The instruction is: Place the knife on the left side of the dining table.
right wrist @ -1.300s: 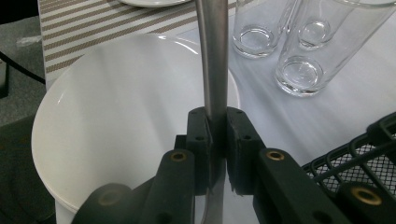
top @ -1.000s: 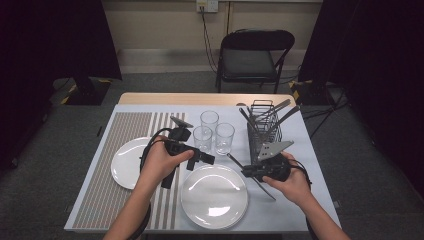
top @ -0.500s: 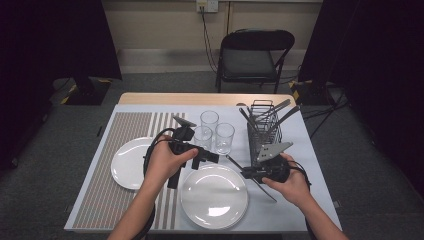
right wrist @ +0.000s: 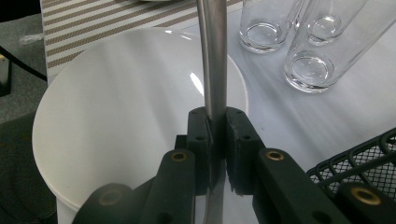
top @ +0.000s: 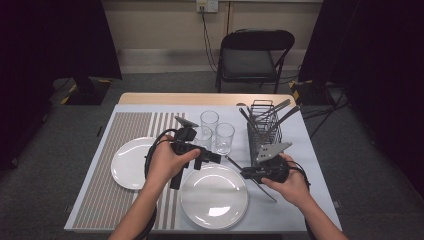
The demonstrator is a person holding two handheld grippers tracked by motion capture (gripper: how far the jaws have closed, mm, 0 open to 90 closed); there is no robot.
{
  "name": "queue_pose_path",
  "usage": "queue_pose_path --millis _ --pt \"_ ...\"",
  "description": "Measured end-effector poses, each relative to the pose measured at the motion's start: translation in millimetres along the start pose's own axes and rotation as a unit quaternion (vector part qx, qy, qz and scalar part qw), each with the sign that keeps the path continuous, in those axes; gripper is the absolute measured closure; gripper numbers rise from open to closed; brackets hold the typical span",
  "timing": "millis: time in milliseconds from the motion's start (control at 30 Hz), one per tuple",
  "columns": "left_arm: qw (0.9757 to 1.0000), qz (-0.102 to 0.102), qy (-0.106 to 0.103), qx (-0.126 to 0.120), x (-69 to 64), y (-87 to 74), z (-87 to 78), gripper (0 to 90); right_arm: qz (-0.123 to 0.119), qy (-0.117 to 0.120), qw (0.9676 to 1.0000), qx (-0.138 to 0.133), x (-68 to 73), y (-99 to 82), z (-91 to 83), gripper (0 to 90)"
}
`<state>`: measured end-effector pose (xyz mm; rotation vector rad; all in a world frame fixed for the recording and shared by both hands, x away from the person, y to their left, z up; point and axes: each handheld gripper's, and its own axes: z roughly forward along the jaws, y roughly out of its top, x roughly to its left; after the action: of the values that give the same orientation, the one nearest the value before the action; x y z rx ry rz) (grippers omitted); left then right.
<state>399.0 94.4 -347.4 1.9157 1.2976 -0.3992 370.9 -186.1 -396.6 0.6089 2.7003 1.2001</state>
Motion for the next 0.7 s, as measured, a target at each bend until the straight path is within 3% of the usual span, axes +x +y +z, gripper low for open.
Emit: queue_pose_path --millis 133,533,700 --pt "1.0000 0.001 0.000 0.001 -0.9 1.5 2.7 48.3 -0.004 -0.003 1.0000 0.001 1.0 0.1 0.6 82.0" --pt "0.9992 -0.035 -0.020 0.006 -5.7 3.2 15.8 52.4 -0.015 -0.011 0.9998 0.005 7.0 0.5 2.7 82.0" --pt "0.9991 -0.031 -0.024 0.016 -6.3 3.3 20.1 59.8 -0.023 -0.013 0.9996 0.009 9.0 1.1 5.0 82.0"
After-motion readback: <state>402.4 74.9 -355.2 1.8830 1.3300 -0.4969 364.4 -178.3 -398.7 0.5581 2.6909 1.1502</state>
